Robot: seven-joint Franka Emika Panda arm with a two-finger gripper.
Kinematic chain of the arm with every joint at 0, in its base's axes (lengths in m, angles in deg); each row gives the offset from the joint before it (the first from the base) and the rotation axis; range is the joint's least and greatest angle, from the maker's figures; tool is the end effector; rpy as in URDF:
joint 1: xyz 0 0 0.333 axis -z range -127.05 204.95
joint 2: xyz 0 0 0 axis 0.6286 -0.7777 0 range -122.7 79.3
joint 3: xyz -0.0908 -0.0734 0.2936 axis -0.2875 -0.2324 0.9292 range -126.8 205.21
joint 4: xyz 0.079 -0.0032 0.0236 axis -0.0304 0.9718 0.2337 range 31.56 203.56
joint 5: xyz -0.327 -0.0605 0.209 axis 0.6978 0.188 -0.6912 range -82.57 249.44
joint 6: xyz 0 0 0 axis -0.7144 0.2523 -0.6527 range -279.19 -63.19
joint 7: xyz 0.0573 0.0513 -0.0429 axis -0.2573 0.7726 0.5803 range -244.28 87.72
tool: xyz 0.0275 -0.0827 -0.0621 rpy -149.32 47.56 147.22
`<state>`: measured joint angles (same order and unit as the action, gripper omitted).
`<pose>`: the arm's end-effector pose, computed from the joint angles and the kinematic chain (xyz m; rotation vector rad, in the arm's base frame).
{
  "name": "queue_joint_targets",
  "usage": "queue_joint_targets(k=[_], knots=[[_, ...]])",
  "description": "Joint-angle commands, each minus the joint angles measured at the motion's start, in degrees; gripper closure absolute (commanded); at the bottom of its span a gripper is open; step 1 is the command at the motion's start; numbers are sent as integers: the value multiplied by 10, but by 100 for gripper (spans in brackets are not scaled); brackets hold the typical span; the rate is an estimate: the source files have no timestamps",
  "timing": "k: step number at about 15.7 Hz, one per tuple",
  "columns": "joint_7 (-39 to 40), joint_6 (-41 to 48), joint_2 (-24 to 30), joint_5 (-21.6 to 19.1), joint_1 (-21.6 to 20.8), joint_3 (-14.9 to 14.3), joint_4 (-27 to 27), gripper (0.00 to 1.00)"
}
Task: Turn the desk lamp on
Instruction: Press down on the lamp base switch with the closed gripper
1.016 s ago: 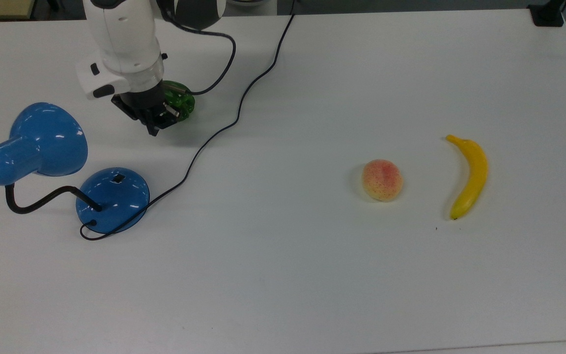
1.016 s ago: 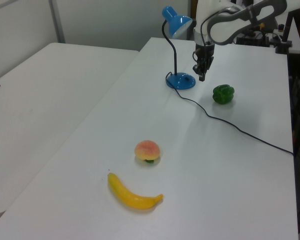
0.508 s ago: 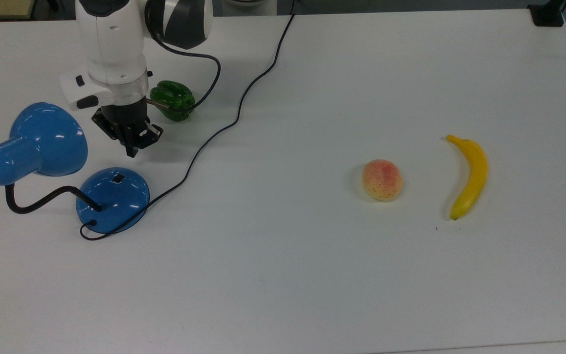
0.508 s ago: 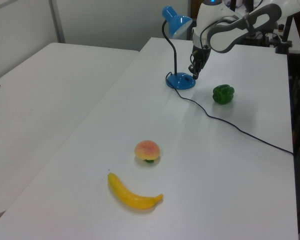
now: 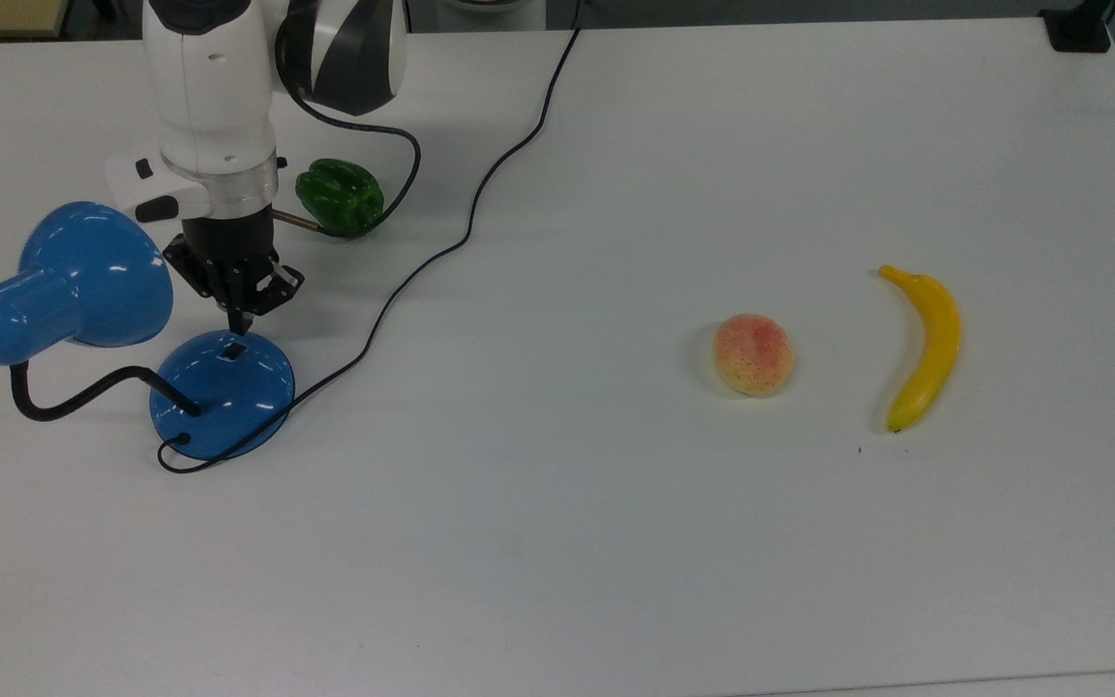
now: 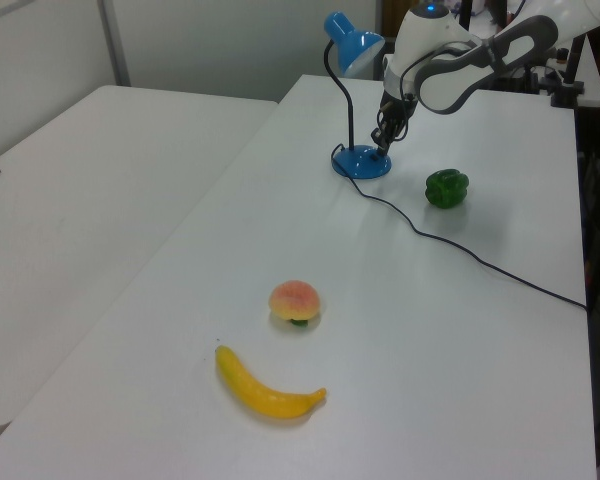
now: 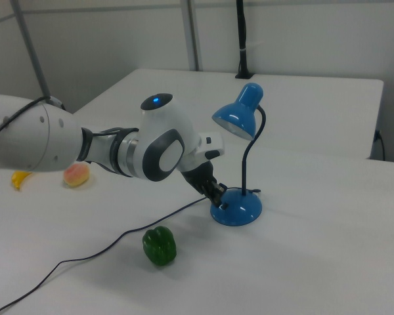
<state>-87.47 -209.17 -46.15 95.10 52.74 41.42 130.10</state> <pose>0.6651 -0.1366 0.3467 2.9547 -0.3262 0.4668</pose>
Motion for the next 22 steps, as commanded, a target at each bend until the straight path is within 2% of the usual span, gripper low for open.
queue_joint_targets(k=[1, 22], knots=[[-10, -36, -9, 11, 6, -1, 0, 100], [-11, -94, -31, 10, 14, -2, -3, 100]])
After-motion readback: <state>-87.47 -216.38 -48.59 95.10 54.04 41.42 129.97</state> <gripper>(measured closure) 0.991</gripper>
